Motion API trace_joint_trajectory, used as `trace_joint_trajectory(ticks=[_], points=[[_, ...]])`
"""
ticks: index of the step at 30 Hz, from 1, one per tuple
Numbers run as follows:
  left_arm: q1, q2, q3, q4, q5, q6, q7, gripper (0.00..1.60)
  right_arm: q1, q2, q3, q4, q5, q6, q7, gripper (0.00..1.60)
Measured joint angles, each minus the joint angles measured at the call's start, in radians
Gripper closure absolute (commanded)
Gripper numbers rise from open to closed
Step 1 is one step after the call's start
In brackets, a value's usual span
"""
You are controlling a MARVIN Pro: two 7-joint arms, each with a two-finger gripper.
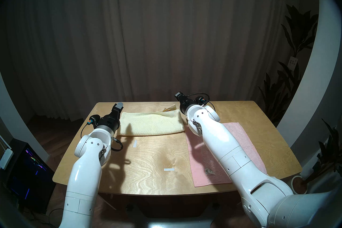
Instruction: Fold each towel twice and stack them on table
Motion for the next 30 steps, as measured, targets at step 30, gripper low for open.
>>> trace_joint_trajectory(ticks=[30], points=[[0.166,-0.121,0.030,-0.105,0.014,-0.135,0.128,0.00,-0.216,0.299,-0.068,-0.307,-0.370,-0.182,0.270,0.00]])
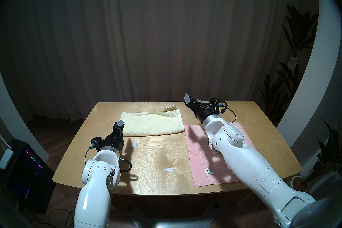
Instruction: Fold each towel twice and stack them on table
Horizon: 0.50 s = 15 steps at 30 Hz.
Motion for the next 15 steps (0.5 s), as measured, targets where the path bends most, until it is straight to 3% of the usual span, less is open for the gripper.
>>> trace_joint_trajectory(ticks=[15], points=[[-0.136,0.014,0.038,0.112,0.024,0.029,0.224,0.00,-0.039,0.028,0.029,-0.019,-0.096,-0.115,-0.021,0.00]])
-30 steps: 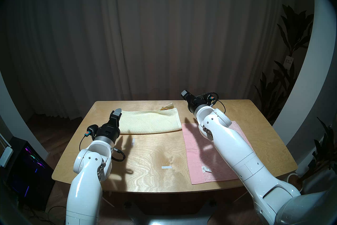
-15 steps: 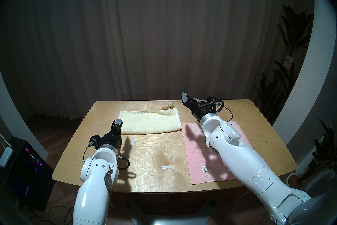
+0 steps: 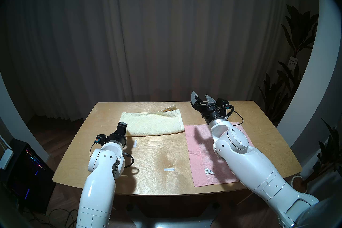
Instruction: Fold each towel twice and stack them on table
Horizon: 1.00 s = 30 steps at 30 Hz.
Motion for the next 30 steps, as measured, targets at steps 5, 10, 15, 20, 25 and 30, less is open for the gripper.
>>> trace_joint_trajectory(ticks=[5,10,15,20,25,30], points=[[-0.040,0.002,0.008,0.042,0.000,0.015,0.038,0.00,-0.012,0.000,0.008,-0.009,-0.012,-0.018,-0.023,0.00],[-0.084,0.004,0.013,0.090,0.000,0.026,0.056,0.00,-0.022,-0.003,0.014,-0.021,-0.019,-0.030,-0.042,0.00],[-0.131,0.007,0.014,0.138,-0.006,0.034,0.058,0.00,-0.029,-0.004,0.018,-0.033,-0.025,-0.038,-0.060,0.00],[-0.166,0.013,0.012,0.181,-0.020,0.040,0.044,0.00,-0.035,-0.006,0.023,-0.043,-0.026,-0.042,-0.079,0.00],[-0.193,0.019,0.006,0.218,-0.031,0.044,0.024,0.53,-0.041,-0.007,0.025,-0.053,-0.027,-0.043,-0.098,0.00],[-0.206,0.024,-0.003,0.272,-0.039,0.045,0.007,1.37,-0.043,-0.008,0.025,-0.061,-0.036,-0.043,-0.117,0.00]])
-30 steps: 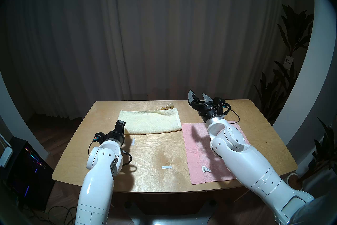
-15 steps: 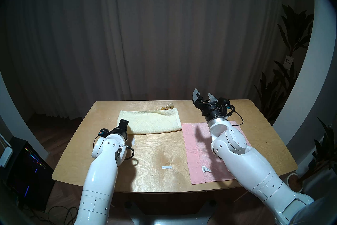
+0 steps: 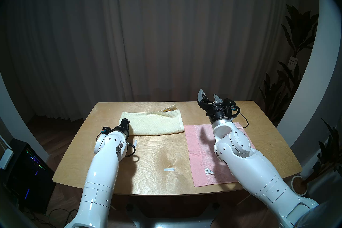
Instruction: Fold each towel twice and stack them on table
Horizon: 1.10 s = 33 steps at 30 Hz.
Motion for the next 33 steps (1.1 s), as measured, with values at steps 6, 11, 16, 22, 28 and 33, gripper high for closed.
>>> trace_joint_trajectory(ticks=[6,11,16,22,28,33], points=[[-0.013,0.003,-0.001,0.020,0.000,-0.012,-0.023,1.60,-0.003,0.000,-0.001,-0.008,-0.010,0.000,-0.019,0.00],[0.004,0.004,-0.002,0.003,0.002,-0.019,-0.034,1.60,-0.007,0.000,-0.002,-0.013,-0.016,0.000,-0.030,0.00],[0.056,0.008,-0.020,-0.064,0.003,-0.028,-0.033,1.60,-0.009,0.000,-0.002,-0.014,-0.017,0.000,-0.038,0.00],[0.122,0.031,-0.051,-0.145,0.004,-0.033,-0.085,1.60,-0.011,0.000,-0.007,-0.014,-0.017,0.002,-0.036,0.00],[0.191,0.068,-0.086,-0.220,-0.017,0.008,-0.166,1.60,-0.009,-0.002,-0.026,-0.013,-0.017,0.004,-0.026,0.00],[0.233,0.093,-0.109,-0.252,-0.023,0.027,-0.217,1.60,-0.006,-0.003,-0.042,-0.012,-0.018,0.004,-0.017,0.00]])
